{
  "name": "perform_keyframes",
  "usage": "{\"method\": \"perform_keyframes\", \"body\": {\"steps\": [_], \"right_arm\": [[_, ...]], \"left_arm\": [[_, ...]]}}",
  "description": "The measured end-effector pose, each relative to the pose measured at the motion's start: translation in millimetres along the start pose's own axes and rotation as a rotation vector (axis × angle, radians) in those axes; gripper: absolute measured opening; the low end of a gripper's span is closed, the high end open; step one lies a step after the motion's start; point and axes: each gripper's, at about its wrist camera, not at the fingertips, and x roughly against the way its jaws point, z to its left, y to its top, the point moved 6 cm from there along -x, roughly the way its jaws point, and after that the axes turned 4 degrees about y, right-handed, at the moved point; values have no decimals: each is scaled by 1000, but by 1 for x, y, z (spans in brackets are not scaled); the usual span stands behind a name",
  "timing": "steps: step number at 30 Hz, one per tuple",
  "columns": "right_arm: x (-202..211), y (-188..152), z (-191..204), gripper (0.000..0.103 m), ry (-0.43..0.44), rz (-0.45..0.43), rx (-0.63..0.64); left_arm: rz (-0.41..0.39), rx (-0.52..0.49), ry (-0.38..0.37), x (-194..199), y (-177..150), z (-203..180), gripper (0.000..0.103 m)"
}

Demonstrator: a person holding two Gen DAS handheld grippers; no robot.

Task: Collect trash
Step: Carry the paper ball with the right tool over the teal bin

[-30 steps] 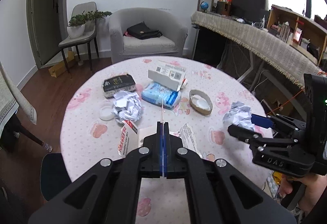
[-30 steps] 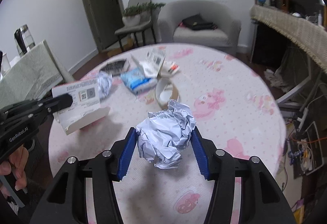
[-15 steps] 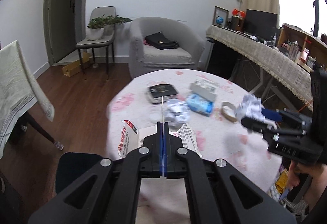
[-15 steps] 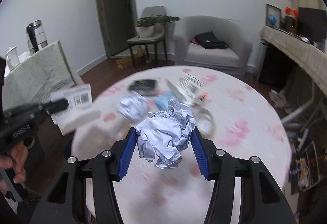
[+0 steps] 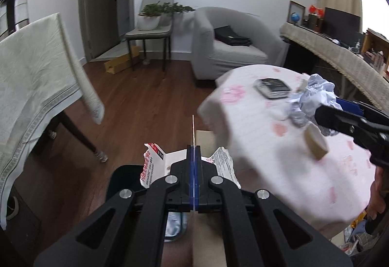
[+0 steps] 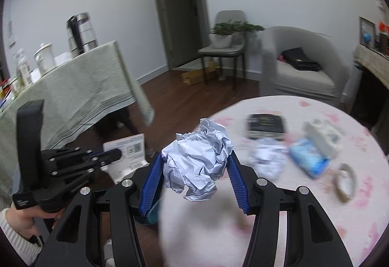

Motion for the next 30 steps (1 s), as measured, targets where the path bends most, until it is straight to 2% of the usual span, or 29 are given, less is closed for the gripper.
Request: {"method": "perform_keyframes", "body": {"steps": [8,19,24,30], "right_arm": [[-55,1,43,55,90,60,7],[-117,-2,81,55,147,153,36],[-137,-5,85,55,157,188,15],[-164,-18,89,55,163,250,-16]], "left_arm": [[49,29,38,-17,-13,51,1],[169,15,101,-62,-44,85,1],[261,33,67,-84,-69,93,1],[327,71,45,-103,-87,107,1]]}}
